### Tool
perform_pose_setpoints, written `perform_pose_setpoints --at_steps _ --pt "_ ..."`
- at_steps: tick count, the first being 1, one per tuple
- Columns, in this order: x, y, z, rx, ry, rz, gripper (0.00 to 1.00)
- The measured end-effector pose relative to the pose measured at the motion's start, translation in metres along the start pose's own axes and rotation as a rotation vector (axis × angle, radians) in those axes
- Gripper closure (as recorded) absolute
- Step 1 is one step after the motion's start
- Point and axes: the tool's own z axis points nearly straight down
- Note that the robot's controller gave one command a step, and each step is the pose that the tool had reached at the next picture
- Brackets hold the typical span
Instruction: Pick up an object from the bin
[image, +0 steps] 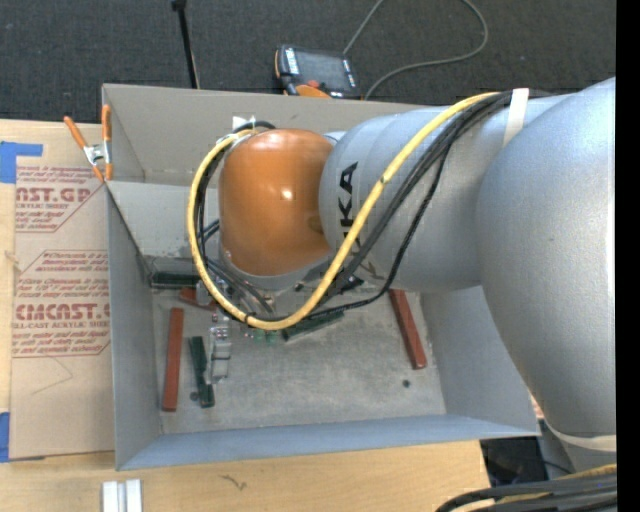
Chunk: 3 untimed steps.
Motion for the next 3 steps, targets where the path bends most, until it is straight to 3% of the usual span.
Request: perform_pose_setpoints --at_steps 1,2,3 --pt "0.0165 0.0035 0.1162 -0.001 0.001 -0.714 0.0" --pt "0.0137 0.0054 0.1121 -0.003 -0.01 -0.713 1.0" --pt "0.016 0.0037 0.1146 -0.001 0.0 -0.713 0.0"
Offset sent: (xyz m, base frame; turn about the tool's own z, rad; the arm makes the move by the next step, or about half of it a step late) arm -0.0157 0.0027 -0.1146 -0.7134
